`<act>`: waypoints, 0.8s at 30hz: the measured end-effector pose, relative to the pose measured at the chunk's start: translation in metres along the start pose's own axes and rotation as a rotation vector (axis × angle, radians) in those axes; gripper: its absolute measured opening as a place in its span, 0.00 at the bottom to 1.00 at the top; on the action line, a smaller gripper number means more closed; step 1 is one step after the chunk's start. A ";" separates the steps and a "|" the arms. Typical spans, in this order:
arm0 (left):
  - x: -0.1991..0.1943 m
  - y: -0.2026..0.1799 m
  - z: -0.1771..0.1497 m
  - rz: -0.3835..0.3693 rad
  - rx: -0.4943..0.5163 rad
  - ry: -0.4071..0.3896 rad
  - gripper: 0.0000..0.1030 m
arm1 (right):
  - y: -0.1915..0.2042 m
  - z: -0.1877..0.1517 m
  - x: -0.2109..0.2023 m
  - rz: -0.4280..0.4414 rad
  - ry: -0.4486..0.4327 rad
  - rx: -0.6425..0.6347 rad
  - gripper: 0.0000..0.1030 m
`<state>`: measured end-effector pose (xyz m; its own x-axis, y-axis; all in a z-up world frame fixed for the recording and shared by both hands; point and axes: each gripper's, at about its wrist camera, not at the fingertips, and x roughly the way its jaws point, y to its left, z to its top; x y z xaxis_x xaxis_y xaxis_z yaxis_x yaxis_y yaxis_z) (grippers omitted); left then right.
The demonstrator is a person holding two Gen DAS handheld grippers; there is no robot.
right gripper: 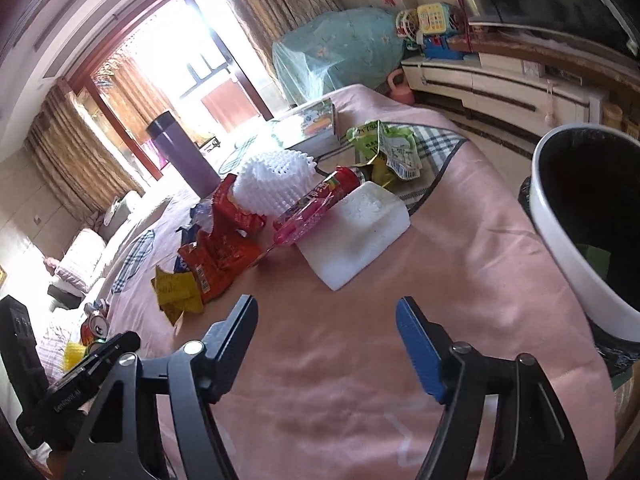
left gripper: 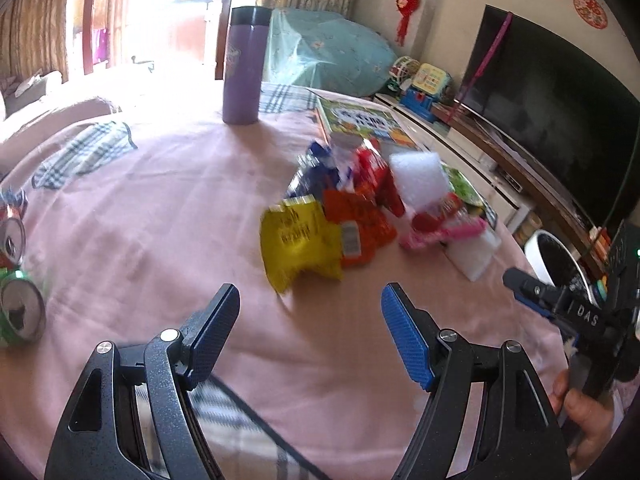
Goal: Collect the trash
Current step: 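Return both tools to the table and approach the yellow wrapper and foam block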
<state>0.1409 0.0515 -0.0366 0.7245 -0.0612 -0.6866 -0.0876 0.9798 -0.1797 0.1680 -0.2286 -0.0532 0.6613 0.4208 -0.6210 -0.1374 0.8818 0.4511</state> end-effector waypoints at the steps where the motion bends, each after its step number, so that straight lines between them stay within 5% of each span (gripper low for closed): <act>1: 0.004 0.003 0.006 0.007 -0.004 -0.007 0.73 | -0.002 0.002 0.004 0.000 0.001 0.010 0.68; 8: 0.043 0.019 0.026 -0.002 -0.046 0.047 0.72 | -0.013 0.015 0.030 0.017 0.026 0.095 0.68; 10: 0.050 0.019 0.026 -0.003 -0.046 0.059 0.64 | -0.016 0.017 0.039 0.023 0.043 0.117 0.68; 12: 0.058 0.018 0.026 -0.031 -0.047 0.083 0.46 | -0.016 0.019 0.043 0.027 0.033 0.120 0.68; 14: 0.058 0.015 0.024 -0.039 -0.037 0.076 0.45 | -0.015 0.020 0.046 0.038 0.037 0.115 0.57; 15: 0.056 0.013 0.023 -0.034 -0.027 0.071 0.43 | -0.015 0.021 0.047 0.032 0.046 0.112 0.39; 19: 0.047 0.006 0.017 -0.043 -0.002 0.067 0.38 | -0.013 0.016 0.039 0.045 0.029 0.084 0.26; 24: 0.025 -0.005 0.004 -0.078 0.014 0.054 0.36 | -0.005 0.009 0.016 0.054 -0.007 0.021 0.24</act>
<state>0.1625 0.0458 -0.0501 0.6904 -0.1469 -0.7083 -0.0225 0.9743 -0.2239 0.1859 -0.2279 -0.0595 0.6582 0.4662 -0.5911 -0.1573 0.8530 0.4976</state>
